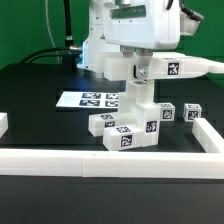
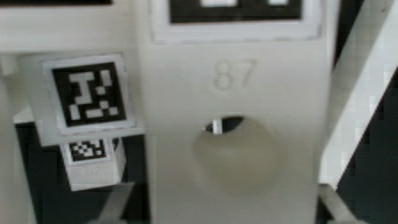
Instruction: Assemble chair
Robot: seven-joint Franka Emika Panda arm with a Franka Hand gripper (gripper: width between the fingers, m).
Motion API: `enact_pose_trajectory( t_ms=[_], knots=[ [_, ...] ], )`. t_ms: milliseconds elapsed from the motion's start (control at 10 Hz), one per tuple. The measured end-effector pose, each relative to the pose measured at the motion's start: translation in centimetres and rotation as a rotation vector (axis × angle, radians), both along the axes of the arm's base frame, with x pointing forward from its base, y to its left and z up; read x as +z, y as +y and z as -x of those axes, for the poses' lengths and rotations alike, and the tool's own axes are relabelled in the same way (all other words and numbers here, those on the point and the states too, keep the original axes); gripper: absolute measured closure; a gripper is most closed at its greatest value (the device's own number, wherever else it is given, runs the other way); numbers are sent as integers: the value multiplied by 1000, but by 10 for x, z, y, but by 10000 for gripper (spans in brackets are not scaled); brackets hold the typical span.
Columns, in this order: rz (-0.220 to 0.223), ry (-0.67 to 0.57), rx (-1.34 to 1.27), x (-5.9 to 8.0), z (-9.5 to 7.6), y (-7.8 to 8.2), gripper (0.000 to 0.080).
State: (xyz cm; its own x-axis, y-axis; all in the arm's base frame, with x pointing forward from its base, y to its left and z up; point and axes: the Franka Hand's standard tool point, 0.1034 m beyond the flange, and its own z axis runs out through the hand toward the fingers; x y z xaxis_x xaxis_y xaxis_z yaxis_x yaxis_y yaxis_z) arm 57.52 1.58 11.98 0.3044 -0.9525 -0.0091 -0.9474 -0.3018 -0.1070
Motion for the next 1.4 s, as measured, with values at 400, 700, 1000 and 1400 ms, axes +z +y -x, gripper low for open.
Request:
enact_pose_trajectory(
  t_ms=[400,700,1000,1400],
  knots=[
    [0,0,1,0,0,0,515],
    [8,-6,68,0,-1,2,515],
    [8,-6,68,0,-1,2,515],
    [12,-24,65,1,1,-1,515]
  ],
)
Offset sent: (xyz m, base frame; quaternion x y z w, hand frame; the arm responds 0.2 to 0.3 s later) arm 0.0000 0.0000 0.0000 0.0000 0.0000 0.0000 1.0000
